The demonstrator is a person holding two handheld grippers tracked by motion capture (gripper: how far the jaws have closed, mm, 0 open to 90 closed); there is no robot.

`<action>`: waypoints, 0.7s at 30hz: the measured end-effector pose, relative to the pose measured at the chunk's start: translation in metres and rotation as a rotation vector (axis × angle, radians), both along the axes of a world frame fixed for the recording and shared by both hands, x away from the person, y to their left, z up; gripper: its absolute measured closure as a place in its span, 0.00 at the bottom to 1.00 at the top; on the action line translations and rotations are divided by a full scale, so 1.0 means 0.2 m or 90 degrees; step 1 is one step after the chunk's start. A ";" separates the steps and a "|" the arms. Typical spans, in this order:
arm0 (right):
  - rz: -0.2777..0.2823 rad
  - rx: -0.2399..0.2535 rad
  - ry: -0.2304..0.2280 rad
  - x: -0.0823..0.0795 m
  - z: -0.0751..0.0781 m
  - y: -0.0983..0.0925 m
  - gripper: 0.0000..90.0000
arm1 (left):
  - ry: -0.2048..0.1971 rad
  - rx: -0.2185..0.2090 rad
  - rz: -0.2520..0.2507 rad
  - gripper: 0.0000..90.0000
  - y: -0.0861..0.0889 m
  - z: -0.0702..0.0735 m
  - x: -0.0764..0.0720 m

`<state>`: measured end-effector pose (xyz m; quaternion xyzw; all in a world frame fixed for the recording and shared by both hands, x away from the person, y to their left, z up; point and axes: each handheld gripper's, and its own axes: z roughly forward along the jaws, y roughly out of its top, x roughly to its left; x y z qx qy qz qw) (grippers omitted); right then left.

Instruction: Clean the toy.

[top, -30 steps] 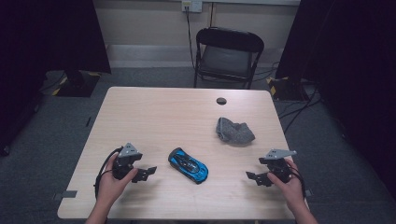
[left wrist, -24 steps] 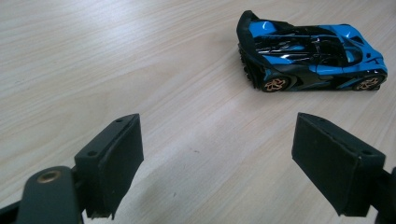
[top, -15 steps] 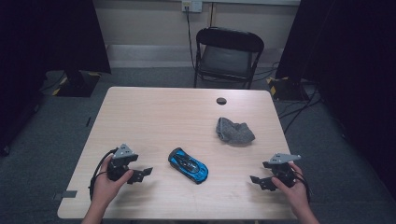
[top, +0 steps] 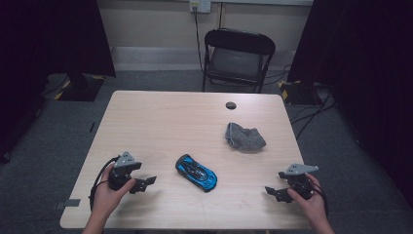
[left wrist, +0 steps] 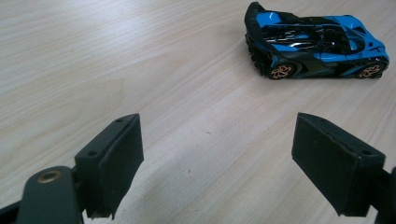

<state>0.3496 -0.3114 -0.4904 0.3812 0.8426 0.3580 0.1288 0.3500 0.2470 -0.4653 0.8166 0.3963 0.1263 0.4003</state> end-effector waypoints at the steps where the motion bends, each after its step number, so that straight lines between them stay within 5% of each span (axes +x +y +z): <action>1: -0.001 0.001 -0.002 0.00 0.00 -0.01 0.16 | 0.001 0.001 -0.003 0.18 0.01 0.00 0.00; 21: 0.002 -0.019 -0.005 -0.04 -0.01 -0.06 0.16 | 0.004 0.007 0.007 0.18 0.08 -0.02 -0.03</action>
